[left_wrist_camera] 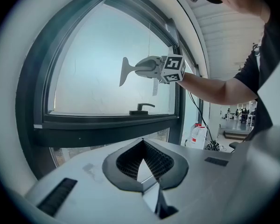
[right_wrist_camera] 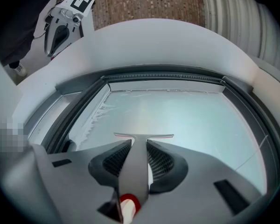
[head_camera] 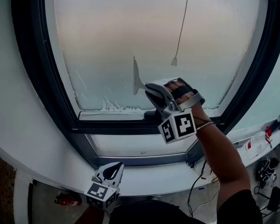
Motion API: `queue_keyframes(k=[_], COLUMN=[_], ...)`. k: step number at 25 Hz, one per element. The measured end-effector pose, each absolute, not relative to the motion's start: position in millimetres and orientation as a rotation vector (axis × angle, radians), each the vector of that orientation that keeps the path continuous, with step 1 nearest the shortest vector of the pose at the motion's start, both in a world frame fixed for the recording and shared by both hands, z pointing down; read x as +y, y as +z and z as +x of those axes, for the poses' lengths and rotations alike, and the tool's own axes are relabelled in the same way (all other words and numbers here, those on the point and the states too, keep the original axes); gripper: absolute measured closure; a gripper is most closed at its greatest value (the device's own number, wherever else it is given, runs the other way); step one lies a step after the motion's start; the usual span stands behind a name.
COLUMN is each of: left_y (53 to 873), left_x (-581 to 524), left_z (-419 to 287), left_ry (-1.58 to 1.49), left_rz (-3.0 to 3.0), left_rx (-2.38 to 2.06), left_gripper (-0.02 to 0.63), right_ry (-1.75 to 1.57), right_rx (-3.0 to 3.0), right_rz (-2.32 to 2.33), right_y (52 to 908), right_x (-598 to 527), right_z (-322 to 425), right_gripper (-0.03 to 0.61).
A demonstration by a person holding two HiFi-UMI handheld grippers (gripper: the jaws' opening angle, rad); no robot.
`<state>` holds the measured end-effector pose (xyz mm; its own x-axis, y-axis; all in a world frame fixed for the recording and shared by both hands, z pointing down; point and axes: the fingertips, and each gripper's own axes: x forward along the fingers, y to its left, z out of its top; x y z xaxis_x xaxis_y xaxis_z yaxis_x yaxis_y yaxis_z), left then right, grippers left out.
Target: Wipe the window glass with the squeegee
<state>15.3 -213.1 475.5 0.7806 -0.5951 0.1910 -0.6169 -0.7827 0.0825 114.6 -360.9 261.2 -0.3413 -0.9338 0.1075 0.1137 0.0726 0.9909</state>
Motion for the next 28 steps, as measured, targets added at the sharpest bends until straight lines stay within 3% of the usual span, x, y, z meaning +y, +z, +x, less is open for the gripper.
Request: queue_keyframes(k=[28], left_y=[471], left_x=[-212], left_z=[54], left_ry=[0.239], left_rz=[2.877], left_rx=[-0.862], left_gripper=[0.614], right_ry=[-1.356], right_rx=[-1.349], right_rz=[0.929], right_y=[256], right_x=[-344], right_z=[201], right_gripper=[0.488])
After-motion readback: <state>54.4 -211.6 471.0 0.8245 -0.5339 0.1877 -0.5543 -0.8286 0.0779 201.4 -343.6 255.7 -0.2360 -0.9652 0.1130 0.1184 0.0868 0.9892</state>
